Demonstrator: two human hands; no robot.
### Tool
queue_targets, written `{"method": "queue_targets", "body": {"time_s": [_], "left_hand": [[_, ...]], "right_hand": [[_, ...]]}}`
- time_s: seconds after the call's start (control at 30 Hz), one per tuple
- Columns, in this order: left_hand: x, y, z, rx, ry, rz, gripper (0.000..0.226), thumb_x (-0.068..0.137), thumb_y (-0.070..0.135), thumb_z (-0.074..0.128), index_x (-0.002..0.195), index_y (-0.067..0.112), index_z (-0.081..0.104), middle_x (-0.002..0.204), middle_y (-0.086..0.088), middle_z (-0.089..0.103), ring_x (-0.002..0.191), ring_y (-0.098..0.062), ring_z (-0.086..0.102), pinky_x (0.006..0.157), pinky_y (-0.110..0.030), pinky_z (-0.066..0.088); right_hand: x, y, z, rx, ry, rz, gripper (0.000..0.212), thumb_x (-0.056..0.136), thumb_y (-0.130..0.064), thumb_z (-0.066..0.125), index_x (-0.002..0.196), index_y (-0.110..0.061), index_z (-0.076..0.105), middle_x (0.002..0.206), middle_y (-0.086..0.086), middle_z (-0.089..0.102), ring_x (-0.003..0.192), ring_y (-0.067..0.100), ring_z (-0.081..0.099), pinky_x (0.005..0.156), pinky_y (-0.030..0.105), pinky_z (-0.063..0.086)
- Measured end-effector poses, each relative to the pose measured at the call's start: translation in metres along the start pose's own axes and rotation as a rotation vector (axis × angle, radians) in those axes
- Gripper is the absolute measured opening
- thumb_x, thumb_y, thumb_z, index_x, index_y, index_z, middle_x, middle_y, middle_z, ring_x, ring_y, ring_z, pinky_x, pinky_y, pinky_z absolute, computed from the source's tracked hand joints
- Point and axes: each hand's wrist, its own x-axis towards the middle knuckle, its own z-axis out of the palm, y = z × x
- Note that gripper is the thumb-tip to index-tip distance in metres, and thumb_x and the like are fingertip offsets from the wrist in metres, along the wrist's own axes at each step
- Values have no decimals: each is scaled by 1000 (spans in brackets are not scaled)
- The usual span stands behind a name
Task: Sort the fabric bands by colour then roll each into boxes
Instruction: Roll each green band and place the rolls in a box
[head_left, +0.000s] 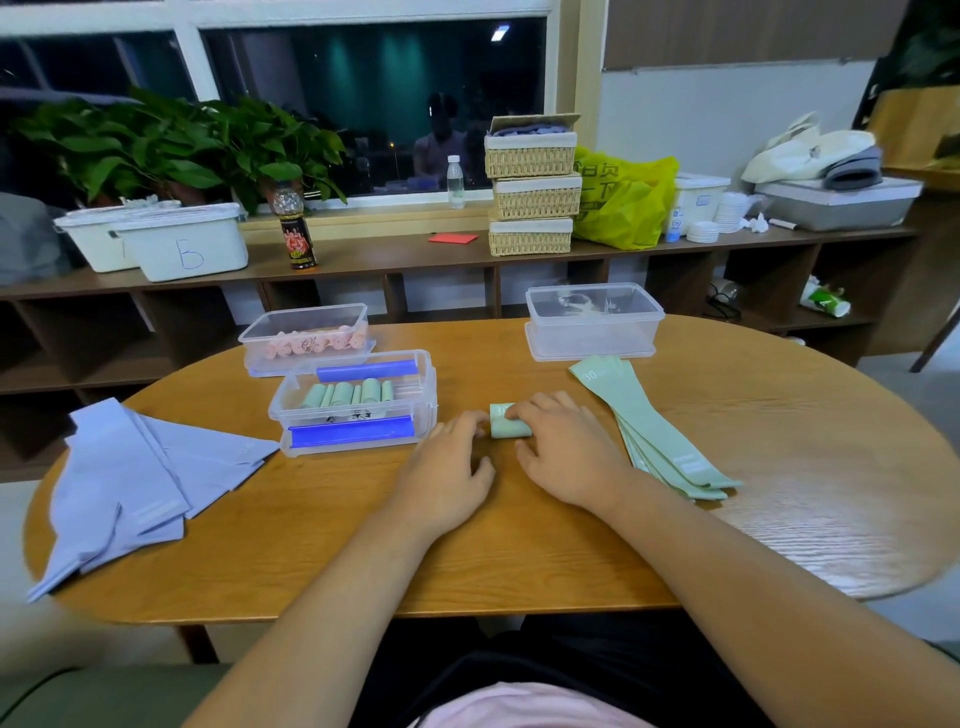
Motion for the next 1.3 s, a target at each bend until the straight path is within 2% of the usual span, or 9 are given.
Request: {"method": "queue_targets", "body": {"time_s": [0.2, 0.6, 0.73, 0.8, 0.87, 0.97, 1.07, 1.2, 1.3], "left_hand": [[-3, 1, 0, -3, 19, 6, 54, 96, 32, 62, 148, 35, 45, 132, 13, 60, 125, -7, 54, 106, -38, 51], [-5, 6, -2, 18, 32, 3, 55, 97, 30, 62, 150, 32, 43, 136, 11, 60, 127, -8, 53, 107, -37, 50], [-7, 9, -4, -9, 47, -4, 57, 98, 28, 62, 151, 32, 42, 137, 11, 59, 128, -9, 54, 107, -35, 50], [-7, 11, -6, -45, 96, -11, 57, 100, 28, 62, 153, 31, 41, 140, 12, 57, 129, -7, 54, 108, -32, 50], [-7, 13, -9, -104, 149, -50, 54, 104, 31, 60, 154, 33, 40, 142, 16, 55, 129, -3, 53, 107, -31, 50], [-8, 14, -12, -208, 212, -86, 48, 107, 32, 57, 152, 33, 42, 139, 16, 56, 126, -3, 55, 107, -32, 51], [-10, 15, -14, -249, 243, -84, 47, 105, 28, 60, 150, 33, 45, 134, 18, 57, 122, -2, 56, 106, -34, 53], [-13, 18, -15, -269, 166, 1, 60, 99, 30, 69, 151, 40, 41, 145, 23, 51, 131, 2, 50, 108, -35, 52], [-15, 23, -14, -288, 114, 107, 80, 91, 42, 79, 157, 41, 34, 154, 20, 45, 140, 3, 43, 113, -24, 42]], "right_hand": [[12, -1, 7, -44, 2, 23, 45, 98, -40, 55, 143, -32, 56, 135, -10, 58, 127, 16, 48, 102, 40, 48], [37, 1, 17, -99, -56, 66, 45, 104, -53, 45, 139, -28, 59, 133, -6, 63, 124, 19, 53, 97, 42, 49], [36, 3, 18, -38, 31, 104, 42, 107, -54, 44, 137, -30, 61, 132, -8, 63, 121, 16, 55, 96, 40, 51], [30, 2, 15, 91, 113, 142, 43, 108, -53, 44, 136, -27, 63, 131, -8, 62, 119, 14, 55, 96, 38, 52], [22, -1, 8, 366, 141, 218, 39, 109, -51, 46, 132, -27, 66, 123, -11, 61, 111, 11, 57, 93, 33, 50], [9, -5, -2, 744, 93, 333, 33, 108, -52, 50, 122, -30, 71, 112, -12, 65, 103, 7, 63, 92, 34, 53], [-3, -11, -9, 1020, 78, 419, 30, 109, -48, 52, 129, -34, 68, 116, -14, 70, 106, 10, 68, 94, 36, 60], [-13, -21, -16, 1401, -2, 508, 28, 112, -35, 50, 129, -24, 69, 119, 9, 75, 100, 21, 71, 94, 41, 59], [-20, -29, -17, 1594, -118, 465, 33, 114, -26, 45, 131, -14, 70, 109, 16, 76, 92, 24, 66, 86, 39, 57]]}}
